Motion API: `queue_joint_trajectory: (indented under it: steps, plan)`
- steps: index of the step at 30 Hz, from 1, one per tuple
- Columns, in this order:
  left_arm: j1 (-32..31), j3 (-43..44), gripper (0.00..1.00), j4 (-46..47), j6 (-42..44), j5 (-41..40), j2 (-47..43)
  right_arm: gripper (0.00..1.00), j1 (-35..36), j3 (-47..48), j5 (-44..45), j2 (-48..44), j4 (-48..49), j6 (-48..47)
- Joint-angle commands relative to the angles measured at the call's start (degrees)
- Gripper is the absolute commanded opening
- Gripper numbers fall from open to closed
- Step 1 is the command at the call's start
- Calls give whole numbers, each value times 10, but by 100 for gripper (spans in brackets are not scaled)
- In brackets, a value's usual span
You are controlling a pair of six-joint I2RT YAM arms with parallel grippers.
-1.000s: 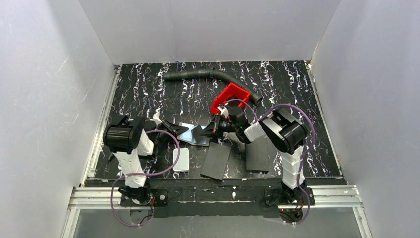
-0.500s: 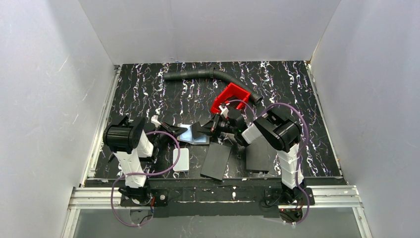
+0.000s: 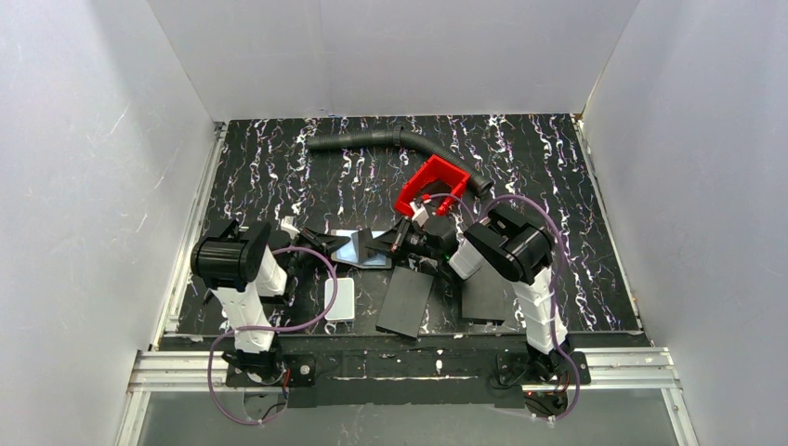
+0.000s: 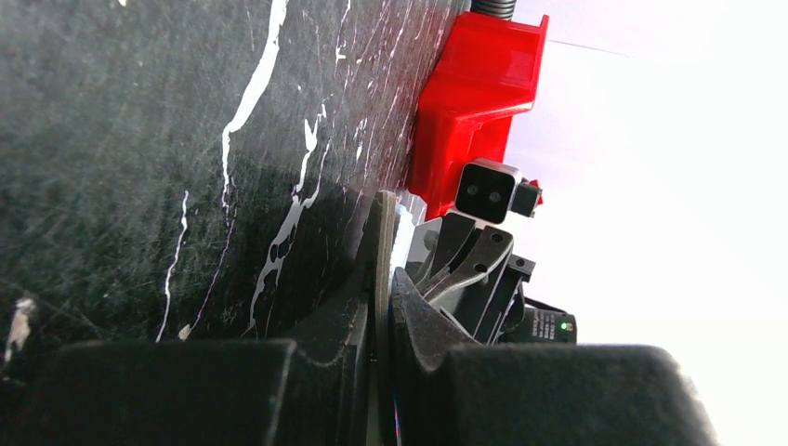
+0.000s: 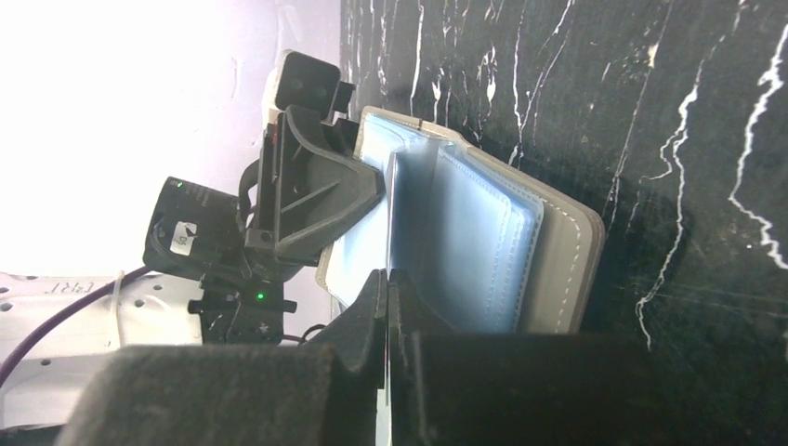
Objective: Put the credit cards into the card holder
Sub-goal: Insert the credit card into the card holder.
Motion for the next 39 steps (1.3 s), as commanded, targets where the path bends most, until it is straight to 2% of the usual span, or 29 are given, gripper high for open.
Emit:
queue_joint_trajectory:
  steps: [1, 6, 21, 28, 39]
  plan:
    - [-1, -7, 0, 11, -14, -2, -23, 1, 12, -20, 16, 31, 103, 33]
    - [-1, -5, 0, 12, -20, -4, -27, 1, 12, -26, 42, 52, 171, 70]
    - [-1, -11, 0, 14, -10, 7, -23, 1, -1, -23, 38, 76, 190, 83]
    - [-1, -3, 0, 15, -10, 7, -22, 1, -9, -30, 33, 91, 233, 103]
    - [-3, -3, 0, 17, 0, -6, -25, 1, -12, -48, 60, 79, 199, 114]
